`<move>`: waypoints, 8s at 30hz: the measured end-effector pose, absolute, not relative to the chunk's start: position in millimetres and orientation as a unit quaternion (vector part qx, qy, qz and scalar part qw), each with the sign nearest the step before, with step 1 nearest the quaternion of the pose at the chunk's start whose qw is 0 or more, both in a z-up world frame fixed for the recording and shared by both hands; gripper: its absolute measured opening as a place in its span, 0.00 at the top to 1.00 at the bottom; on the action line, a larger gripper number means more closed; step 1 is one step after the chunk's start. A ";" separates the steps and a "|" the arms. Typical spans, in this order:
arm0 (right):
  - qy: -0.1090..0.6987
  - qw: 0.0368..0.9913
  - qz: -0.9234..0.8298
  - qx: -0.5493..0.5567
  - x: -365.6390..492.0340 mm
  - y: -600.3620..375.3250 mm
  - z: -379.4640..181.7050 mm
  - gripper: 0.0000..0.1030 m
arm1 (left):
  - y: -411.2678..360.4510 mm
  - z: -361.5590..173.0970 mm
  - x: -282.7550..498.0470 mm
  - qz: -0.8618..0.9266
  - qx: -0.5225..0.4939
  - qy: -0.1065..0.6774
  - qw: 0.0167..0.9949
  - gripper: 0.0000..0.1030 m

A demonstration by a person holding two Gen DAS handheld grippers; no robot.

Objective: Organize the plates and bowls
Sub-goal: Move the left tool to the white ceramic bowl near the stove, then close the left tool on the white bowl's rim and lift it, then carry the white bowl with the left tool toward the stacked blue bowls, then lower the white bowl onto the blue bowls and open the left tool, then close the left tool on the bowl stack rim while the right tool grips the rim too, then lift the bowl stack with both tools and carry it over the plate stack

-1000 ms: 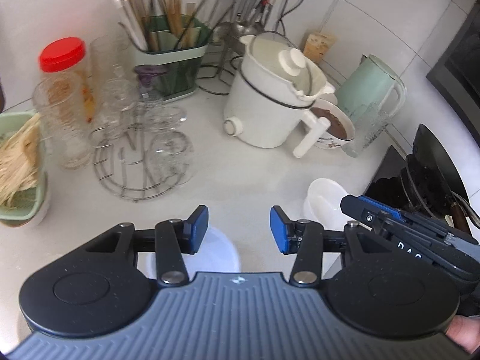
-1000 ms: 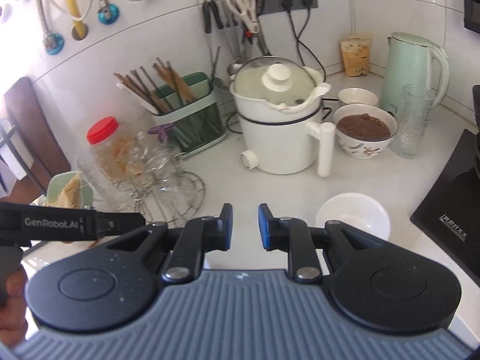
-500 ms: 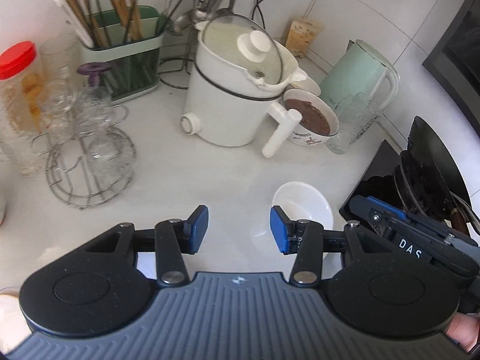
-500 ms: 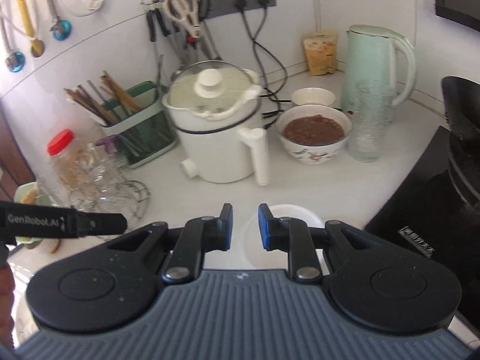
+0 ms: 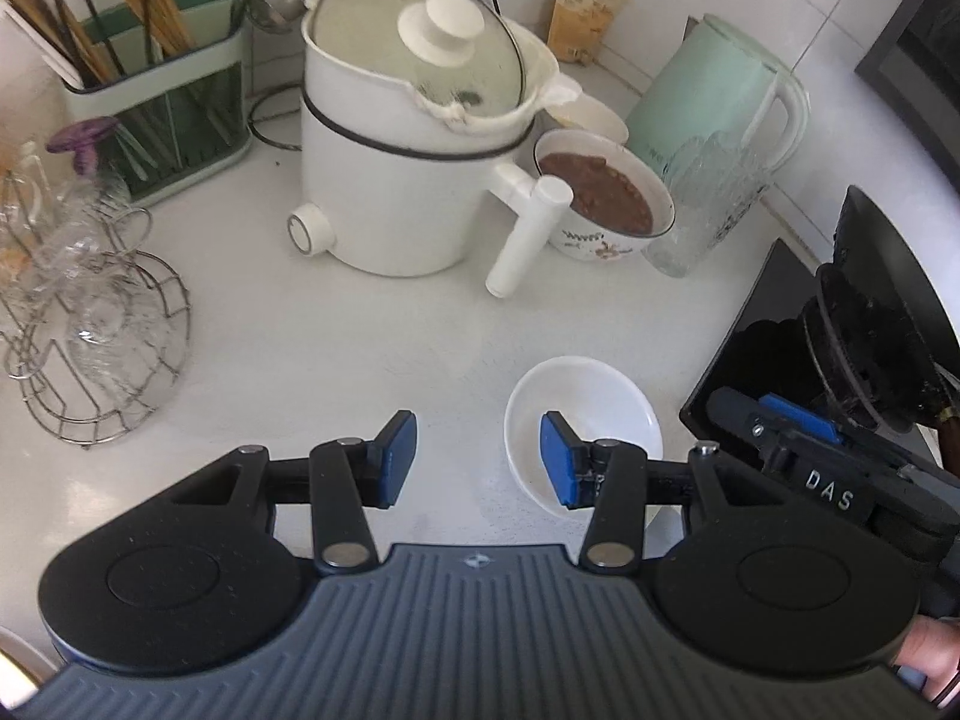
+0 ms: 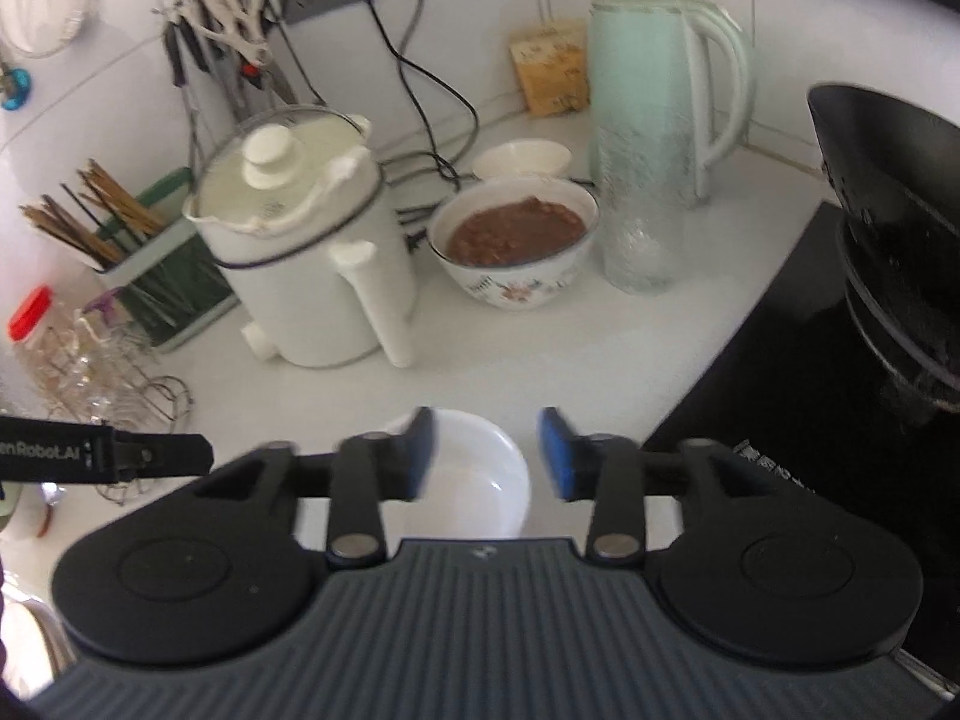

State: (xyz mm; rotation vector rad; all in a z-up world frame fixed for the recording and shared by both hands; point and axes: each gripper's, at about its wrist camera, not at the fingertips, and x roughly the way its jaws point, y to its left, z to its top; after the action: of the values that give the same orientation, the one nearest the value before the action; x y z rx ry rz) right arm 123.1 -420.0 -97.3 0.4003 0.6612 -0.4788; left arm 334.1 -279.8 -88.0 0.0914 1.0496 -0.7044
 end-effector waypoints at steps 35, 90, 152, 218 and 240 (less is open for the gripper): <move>0.373 0.854 -0.220 0.289 137.6 -450.2 -179.3 0.79 | -342.9 -184.4 371.4 -0.341 0.032 0.569 0.747 0.86; 0.349 0.873 -0.087 0.331 159.5 -390.1 -85.0 0.88 | -205.6 -54.4 360.8 -0.277 -0.098 0.547 0.784 0.91; 0.483 0.854 0.101 0.167 252.9 -262.9 -118.5 0.60 | -29.9 -139.0 323.4 -0.057 -0.208 0.575 0.789 0.48; 0.513 0.815 0.002 0.268 200.8 -322.9 -172.9 0.87 | -130.1 -182.8 327.6 -0.179 -0.078 0.636 0.747 0.87; 0.487 0.839 0.031 0.241 166.4 -309.9 -102.1 0.86 | -111.1 -94.1 284.4 -0.178 -0.089 0.614 0.763 0.86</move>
State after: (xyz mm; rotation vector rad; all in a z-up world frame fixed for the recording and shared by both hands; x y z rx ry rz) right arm 166.4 -309.9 -102.1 0.5092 1.0307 0.0663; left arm 284.4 -111.1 -94.1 -0.1942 1.3358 -0.3871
